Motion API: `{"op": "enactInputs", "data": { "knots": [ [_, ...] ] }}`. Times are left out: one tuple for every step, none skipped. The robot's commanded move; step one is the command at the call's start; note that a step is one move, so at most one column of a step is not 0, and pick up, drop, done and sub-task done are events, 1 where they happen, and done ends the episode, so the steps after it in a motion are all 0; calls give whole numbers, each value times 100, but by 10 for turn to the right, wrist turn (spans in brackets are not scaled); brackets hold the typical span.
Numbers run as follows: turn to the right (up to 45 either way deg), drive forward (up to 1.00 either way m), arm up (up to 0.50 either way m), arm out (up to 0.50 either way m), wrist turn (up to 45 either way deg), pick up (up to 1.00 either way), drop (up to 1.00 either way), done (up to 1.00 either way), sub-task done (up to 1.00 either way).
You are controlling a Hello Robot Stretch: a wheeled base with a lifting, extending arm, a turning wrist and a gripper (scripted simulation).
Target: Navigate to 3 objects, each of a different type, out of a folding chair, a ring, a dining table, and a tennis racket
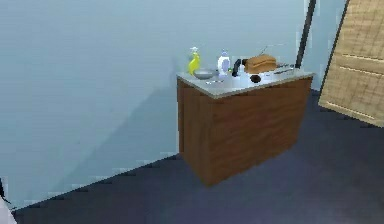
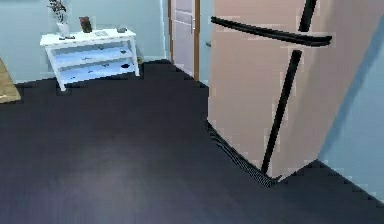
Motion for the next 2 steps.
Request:
{"op": "enactInputs", "data": {
  "knots": [
    [0, 70, 0, 0, 0, 0, 0, 0, 0],
    [-450, 0, 0, 0, 0, 0, 0, 0, 0]
  ]
}}
